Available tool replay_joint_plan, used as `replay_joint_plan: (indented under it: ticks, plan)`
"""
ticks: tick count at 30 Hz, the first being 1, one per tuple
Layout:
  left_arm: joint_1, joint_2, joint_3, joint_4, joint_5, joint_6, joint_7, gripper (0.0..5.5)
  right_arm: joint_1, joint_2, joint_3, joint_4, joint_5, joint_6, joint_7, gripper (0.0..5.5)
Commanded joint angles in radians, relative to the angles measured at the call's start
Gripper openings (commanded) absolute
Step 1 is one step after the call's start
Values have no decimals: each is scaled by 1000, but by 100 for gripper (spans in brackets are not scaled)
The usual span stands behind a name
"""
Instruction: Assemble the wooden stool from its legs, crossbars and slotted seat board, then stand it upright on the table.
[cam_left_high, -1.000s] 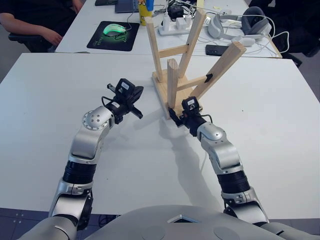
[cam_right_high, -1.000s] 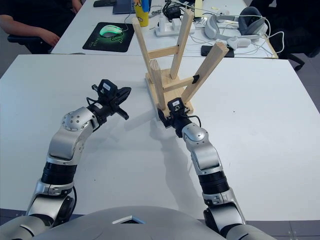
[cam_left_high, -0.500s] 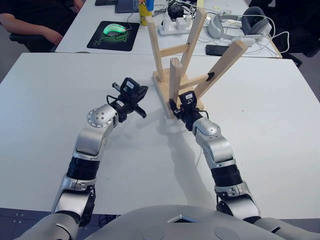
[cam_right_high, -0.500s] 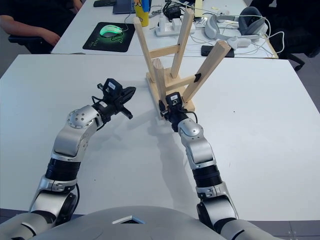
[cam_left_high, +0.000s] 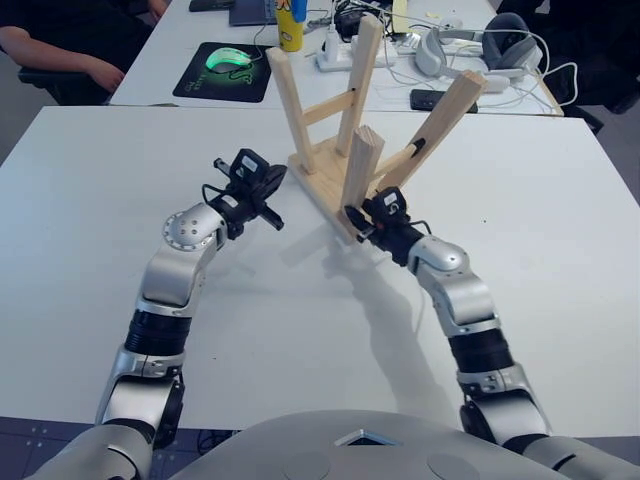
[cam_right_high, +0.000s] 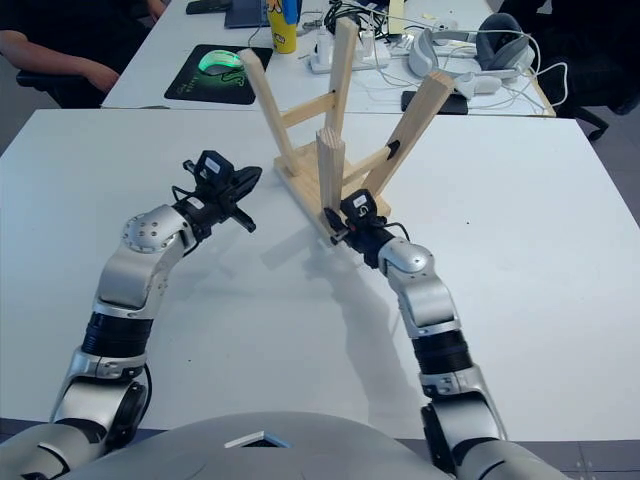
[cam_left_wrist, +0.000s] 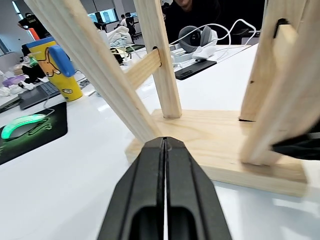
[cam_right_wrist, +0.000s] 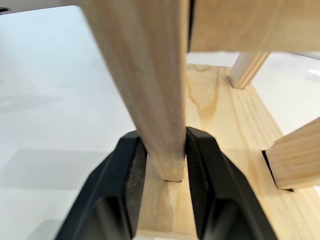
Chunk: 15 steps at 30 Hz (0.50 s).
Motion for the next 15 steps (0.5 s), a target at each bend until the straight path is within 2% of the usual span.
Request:
replay_joint_plan:
  ticks: [1, 4, 9, 10, 11, 13, 15]
  plan:
    - [-35, 95, 41, -24, -34, -7, -101, 0, 122, -174, -15, -60, 111, 120, 218, 107]
    - [-11, 195, 57, -69, -99, 44, -242, 0, 160, -281, -23, -119, 179, 122, 350, 108]
    - [74, 439, -5, -112, -129, 95, -532, 0, 177, -413, -28, -151, 267, 122, 518, 108]
    - [76, 485, -25, -94, -106, 79, -577, 0, 174, -433, -28, -152, 278, 118, 543, 144]
    - [75, 524, -45, -74, -86, 70, -615, 0, 173, -451, -27, -156, 287, 113, 565, 153]
    - [79, 600, -92, -25, -29, 28, -687, 0, 172, -487, -24, -166, 305, 104, 622, 210]
    - [59, 641, -138, 57, 50, -53, -719, 0, 199, -527, -3, -188, 291, 69, 687, 244]
